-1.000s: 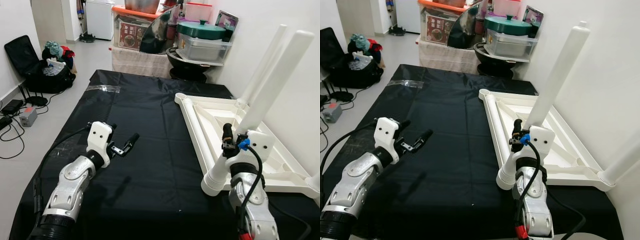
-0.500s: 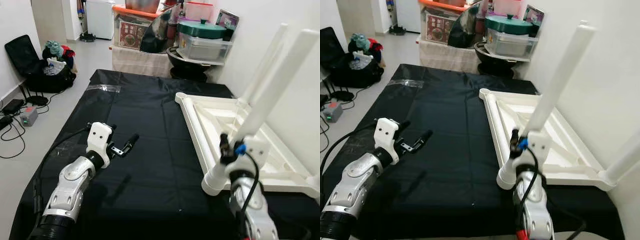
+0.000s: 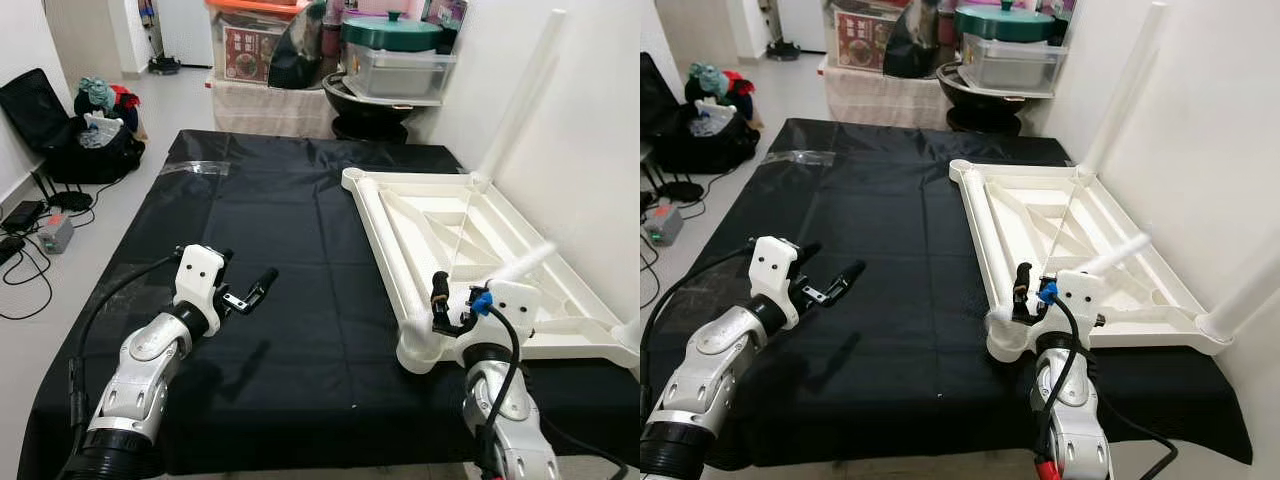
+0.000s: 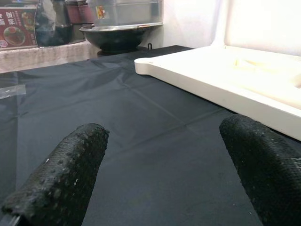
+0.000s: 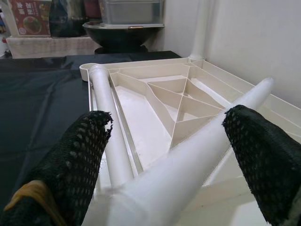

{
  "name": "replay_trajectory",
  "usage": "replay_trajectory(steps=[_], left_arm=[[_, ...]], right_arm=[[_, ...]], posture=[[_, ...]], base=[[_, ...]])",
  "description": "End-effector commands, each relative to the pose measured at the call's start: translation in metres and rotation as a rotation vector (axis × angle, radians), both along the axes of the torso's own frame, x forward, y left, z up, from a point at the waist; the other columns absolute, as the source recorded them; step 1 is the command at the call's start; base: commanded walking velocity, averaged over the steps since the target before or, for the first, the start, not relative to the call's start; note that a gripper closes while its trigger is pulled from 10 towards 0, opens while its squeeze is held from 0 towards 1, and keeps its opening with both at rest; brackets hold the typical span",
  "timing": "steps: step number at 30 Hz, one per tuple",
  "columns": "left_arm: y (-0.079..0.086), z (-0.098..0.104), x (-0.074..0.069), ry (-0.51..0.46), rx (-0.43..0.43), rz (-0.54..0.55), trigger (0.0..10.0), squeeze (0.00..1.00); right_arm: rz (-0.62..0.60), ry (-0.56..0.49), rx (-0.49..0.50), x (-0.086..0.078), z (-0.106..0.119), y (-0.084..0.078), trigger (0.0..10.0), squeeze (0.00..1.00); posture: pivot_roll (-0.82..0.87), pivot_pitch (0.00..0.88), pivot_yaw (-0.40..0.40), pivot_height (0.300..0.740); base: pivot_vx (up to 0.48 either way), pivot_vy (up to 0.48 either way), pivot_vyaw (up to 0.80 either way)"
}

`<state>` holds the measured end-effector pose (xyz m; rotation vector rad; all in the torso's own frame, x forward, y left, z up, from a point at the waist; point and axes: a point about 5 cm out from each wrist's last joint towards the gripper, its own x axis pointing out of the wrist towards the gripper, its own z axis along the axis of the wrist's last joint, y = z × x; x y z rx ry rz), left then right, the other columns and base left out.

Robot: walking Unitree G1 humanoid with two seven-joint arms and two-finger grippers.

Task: Building children table

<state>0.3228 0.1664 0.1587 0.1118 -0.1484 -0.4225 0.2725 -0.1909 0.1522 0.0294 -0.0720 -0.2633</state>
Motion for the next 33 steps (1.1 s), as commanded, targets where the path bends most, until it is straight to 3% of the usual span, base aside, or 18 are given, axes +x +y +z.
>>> replay_trajectory(steps=[1,6,20,24,27,28,29,30,31,32,33], left_arm=[[-0.004,-0.002,0.001,0.005,0.005,-0.013,10.0,0.00],[-0.001,-0.002,0.002,0.003,0.009,-0.007,10.0,0.00],[0.001,-0.001,0.002,0.002,0.010,0.001,10.0,0.00],[0.002,-0.001,0.002,0.001,0.010,0.001,10.0,0.00],[0.002,-0.001,0.002,0.001,0.010,0.001,10.0,0.00],[0.002,-0.001,0.002,0.002,0.011,0.001,10.0,0.00],[0.002,-0.001,0.002,0.004,0.011,0.000,10.0,0.00],[0.002,-0.001,0.002,0.004,0.011,0.000,10.0,0.00],[0.001,-0.002,0.002,0.005,0.010,-0.003,10.0,0.00],[0.000,-0.002,0.002,0.006,0.010,-0.005,10.0,0.00],[0.000,-0.002,0.002,0.006,0.010,-0.005,10.0,0.00]], right_arm=[[-0.004,0.029,0.004,-0.001,-0.005,-0.002,10.0,1.00],[-0.003,0.049,0.032,0.000,-0.008,-0.002,10.0,1.00],[-0.029,-0.059,0.034,0.012,0.016,-0.007,10.0,1.00],[0.010,-0.146,0.004,0.014,0.031,-0.005,10.0,1.00],[0.010,-0.146,0.004,0.014,0.031,-0.005,10.0,1.00],[0.112,-0.221,-0.041,0.013,0.043,0.004,10.0,1.00],[0.324,-0.233,-0.132,0.007,0.046,0.021,10.0,0.00],[0.324,-0.233,-0.132,0.007,0.046,0.021,10.0,0.00],[0.506,-0.180,-0.191,0.000,0.038,0.032,10.0,0.00],[0.589,-0.095,-0.232,-0.005,0.027,0.034,10.0,0.00],[0.589,-0.095,-0.232,-0.005,0.027,0.034,10.0,0.00]], posture=[[0.03,0.000,-0.089,0.740],[0.03,0.000,-0.091,0.740],[0.04,0.000,-0.092,0.740],[0.04,0.000,-0.088,0.740],[0.04,0.000,-0.088,0.740],[0.03,0.000,-0.086,0.740],[0.03,0.000,-0.083,0.740],[0.03,0.000,-0.083,0.740],[0.03,0.000,-0.083,0.740],[0.03,0.000,-0.083,0.740],[0.03,0.000,-0.083,0.740]], base=[[0.000,0.000,0.00],[0.000,0.000,0.00],[0.000,0.000,0.00],[0.000,0.000,0.00],[0.000,0.000,0.00],[0.000,0.000,0.00],[0.000,0.000,0.00],[0.000,0.000,0.00],[0.000,0.000,0.00],[0.000,0.000,0.00],[0.000,0.000,0.00]])
